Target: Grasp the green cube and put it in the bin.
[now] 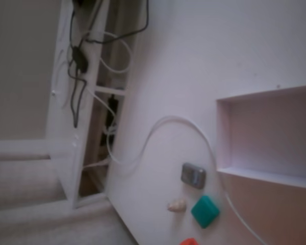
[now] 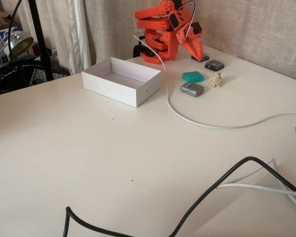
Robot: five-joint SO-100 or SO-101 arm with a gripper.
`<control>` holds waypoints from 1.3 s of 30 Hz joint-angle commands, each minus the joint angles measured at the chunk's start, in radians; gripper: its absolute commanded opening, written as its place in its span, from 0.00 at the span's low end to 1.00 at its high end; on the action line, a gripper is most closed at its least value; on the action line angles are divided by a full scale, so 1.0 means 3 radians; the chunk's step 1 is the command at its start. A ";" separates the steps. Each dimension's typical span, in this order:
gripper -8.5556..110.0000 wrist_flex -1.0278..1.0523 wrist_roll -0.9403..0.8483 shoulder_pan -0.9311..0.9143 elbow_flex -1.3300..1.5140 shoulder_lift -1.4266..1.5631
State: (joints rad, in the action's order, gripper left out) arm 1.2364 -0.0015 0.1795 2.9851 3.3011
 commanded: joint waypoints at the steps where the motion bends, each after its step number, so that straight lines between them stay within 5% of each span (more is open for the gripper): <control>1: 0.00 0.0015 -0.0179 0.0138 -0.0072 0.0031; 26: 0.00 0.0015 -0.0174 0.0138 -0.0072 0.0031; 39: 0.22 -0.0297 -0.0102 0.0389 -0.1018 -0.0741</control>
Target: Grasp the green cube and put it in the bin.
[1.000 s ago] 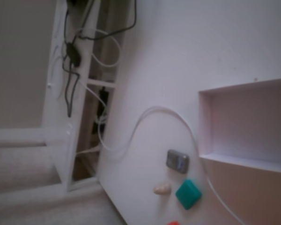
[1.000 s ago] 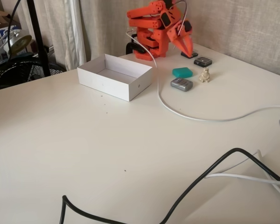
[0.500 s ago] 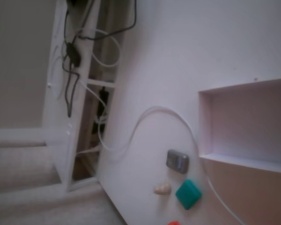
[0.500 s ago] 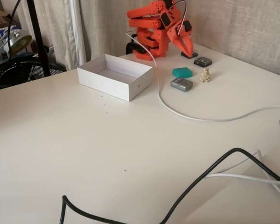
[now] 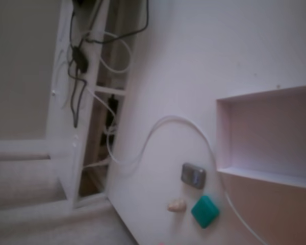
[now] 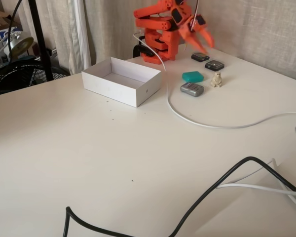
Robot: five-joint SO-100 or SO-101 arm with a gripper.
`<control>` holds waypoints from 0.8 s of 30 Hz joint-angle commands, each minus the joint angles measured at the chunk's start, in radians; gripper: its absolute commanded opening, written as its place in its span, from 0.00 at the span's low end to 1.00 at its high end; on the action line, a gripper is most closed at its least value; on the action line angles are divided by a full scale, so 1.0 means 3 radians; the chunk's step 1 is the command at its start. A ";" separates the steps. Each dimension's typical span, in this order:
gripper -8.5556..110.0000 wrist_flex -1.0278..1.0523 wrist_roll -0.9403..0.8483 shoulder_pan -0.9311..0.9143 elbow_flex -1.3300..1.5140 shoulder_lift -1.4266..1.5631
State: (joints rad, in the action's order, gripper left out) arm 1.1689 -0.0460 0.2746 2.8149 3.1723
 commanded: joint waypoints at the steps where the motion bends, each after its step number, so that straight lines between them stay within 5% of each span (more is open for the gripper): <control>1: 0.23 -0.0072 0.0097 0.0097 -0.0654 -0.0506; 12: 0.27 0.1135 0.0936 0.0291 -0.3917 -0.2843; 19: 0.28 0.2004 0.1150 0.0460 -0.5175 -0.3395; 24: 0.28 0.2112 0.1309 0.0383 -0.5241 -0.3651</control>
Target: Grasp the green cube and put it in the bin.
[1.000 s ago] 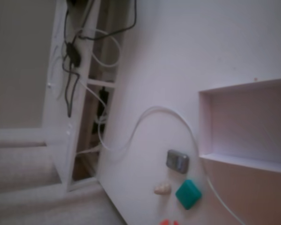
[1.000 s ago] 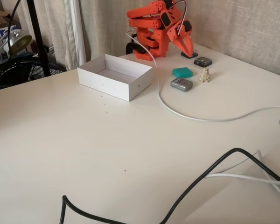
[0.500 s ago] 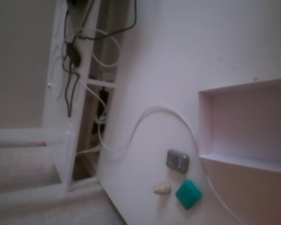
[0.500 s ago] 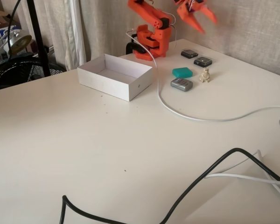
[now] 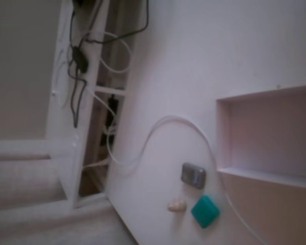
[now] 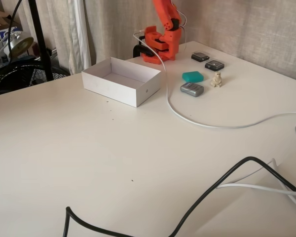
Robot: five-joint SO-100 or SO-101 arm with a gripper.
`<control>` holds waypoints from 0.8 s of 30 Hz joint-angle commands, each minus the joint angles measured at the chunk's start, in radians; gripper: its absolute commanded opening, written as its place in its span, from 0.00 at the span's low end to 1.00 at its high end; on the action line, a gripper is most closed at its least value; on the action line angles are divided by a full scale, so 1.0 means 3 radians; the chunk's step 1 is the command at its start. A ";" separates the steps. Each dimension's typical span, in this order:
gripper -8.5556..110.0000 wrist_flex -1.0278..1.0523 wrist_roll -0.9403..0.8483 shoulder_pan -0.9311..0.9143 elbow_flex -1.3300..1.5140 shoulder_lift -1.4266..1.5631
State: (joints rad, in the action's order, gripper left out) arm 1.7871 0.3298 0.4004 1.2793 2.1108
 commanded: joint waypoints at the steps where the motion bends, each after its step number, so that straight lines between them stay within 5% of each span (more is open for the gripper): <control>1: 0.28 0.0056 0.0092 -0.0046 -0.0087 -0.0169; 24: 0.29 -0.0332 0.0087 -0.0951 0.1677 -0.0747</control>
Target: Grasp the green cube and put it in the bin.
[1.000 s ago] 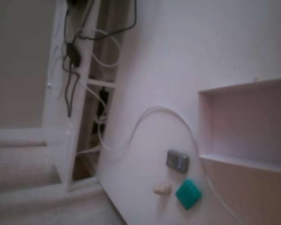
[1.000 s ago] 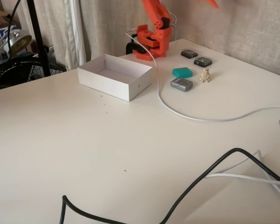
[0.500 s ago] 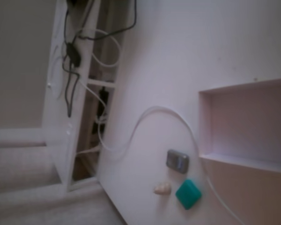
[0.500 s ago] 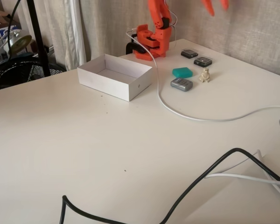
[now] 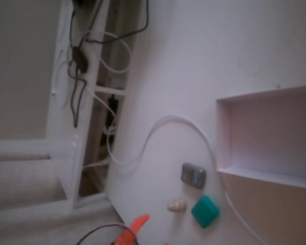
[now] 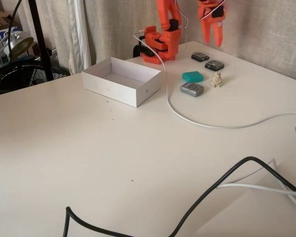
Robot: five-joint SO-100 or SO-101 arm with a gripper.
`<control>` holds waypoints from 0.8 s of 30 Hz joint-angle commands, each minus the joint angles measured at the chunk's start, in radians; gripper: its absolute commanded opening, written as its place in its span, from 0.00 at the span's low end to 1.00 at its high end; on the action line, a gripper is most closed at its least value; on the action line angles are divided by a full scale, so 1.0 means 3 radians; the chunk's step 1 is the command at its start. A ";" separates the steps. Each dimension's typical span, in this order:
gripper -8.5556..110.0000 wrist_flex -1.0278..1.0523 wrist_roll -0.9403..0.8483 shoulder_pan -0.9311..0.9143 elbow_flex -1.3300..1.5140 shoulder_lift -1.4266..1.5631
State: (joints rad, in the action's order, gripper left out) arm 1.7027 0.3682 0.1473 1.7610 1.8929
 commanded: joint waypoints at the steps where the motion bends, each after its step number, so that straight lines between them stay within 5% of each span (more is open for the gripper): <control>1: 0.29 -0.0056 -0.0061 -0.0138 0.0123 -0.0041; 24: 0.29 -0.0501 -0.0608 -0.0532 0.0649 -0.0491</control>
State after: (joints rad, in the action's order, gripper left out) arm 1.5785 0.2163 0.0000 1.9512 1.7503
